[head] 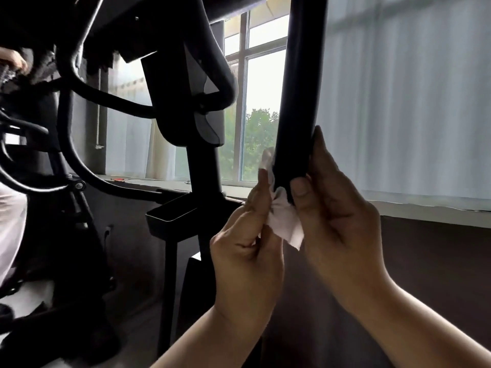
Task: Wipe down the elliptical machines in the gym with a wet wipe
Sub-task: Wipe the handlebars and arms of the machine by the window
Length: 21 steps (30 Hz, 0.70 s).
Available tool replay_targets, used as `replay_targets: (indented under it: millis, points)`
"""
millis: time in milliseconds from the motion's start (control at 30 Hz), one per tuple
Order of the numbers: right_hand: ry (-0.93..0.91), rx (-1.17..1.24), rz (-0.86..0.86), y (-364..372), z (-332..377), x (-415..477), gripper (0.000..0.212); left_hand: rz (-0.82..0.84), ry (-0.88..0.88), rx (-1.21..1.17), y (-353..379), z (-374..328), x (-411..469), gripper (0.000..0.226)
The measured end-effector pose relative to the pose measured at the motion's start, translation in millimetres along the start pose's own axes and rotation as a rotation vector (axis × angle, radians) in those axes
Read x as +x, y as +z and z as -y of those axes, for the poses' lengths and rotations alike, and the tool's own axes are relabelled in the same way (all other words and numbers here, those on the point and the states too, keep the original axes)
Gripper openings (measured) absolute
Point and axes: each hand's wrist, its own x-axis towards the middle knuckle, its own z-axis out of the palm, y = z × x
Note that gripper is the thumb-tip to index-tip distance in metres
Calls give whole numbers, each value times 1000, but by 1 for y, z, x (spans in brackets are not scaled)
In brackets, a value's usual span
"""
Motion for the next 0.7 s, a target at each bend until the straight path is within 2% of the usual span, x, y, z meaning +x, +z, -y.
replay_targets:
  millis: [100, 200, 367, 533, 600, 667, 700]
  points:
    - [-7, 27, -9, 2, -8, -6, 58, -29, -41, 57, -6, 25, -13, 50]
    - [-15, 9, -13, 3, -13, -9, 57, -43, -244, -32, -8, 26, -23, 41]
    - [17, 65, -7, 1, -13, -13, 53, -84, -71, -87, -3, -1, -13, 48]
    - [54, 58, 12, 1, -17, -17, 53, -99, -216, -127, 0, 15, -20, 36]
    - [67, 86, 19, 1, -19, -21, 52, -104, -283, -130, -5, 23, -25, 24]
    - [77, 92, 28, 2, -21, -26, 52, -76, -264, -132, -8, 24, -25, 9]
    - [82, 94, 35, 2, -23, -29, 52, -66, -221, -125, -8, 23, -23, 14]
